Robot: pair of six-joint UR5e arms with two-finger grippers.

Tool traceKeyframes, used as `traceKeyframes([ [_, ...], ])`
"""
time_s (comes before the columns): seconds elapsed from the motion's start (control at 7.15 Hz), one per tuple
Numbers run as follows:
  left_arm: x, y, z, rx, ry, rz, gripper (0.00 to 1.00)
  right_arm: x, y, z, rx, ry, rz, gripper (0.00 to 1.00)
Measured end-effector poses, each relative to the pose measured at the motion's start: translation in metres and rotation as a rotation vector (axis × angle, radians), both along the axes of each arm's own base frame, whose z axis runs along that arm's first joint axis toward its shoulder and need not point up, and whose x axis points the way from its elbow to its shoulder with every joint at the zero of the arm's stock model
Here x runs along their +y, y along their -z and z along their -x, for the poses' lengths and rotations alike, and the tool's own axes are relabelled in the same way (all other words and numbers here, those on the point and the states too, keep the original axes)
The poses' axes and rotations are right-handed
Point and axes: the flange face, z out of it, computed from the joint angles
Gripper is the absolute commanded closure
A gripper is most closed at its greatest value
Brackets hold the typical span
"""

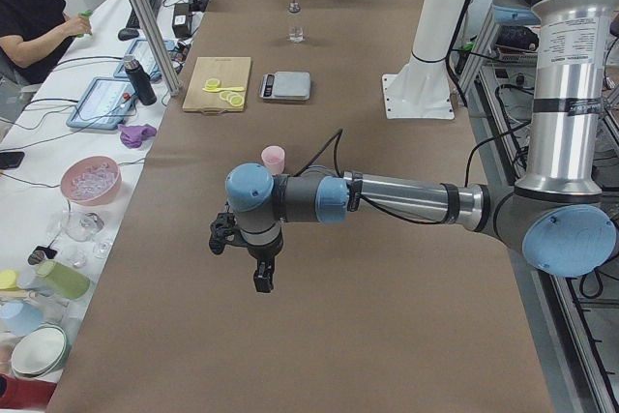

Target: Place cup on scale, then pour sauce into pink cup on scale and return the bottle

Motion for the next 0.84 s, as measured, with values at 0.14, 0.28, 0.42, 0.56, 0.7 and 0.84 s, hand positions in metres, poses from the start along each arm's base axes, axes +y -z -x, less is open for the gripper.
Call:
traceKeyframes([
  [0.14, 0.0, 0.0003, 0.0, 0.0, 0.001, 0.0, 0.02, 0.0, 0.0002, 0.0001, -0.002, 0.0, 0.0, 0.0],
  [0.28, -0.0001, 0.0009, 0.0, 0.0, 0.002, 0.0, 0.02, 0.0, 0.0003, 0.0001, -0.002, 0.0, -0.001, 0.0],
  [0.42, -0.001, 0.0022, -0.0001, 0.0, 0.002, -0.005, 0.02, -0.0004, 0.0005, 0.0001, -0.001, 0.0, -0.003, 0.0],
  [0.56, -0.0049, 0.0053, -0.0012, 0.0, -0.001, -0.019, 0.02, -0.0013, 0.0012, 0.0, 0.0, 0.001, -0.005, 0.0],
  [0.7, -0.0092, 0.0068, -0.0028, 0.0, -0.002, -0.033, 0.02, -0.0024, 0.0019, 0.0005, 0.0, 0.002, -0.007, 0.0],
  [0.84, -0.0087, 0.0036, -0.0038, 0.0, -0.004, -0.034, 0.02, -0.004, 0.0038, 0.001, 0.0, 0.003, -0.011, 0.0],
])
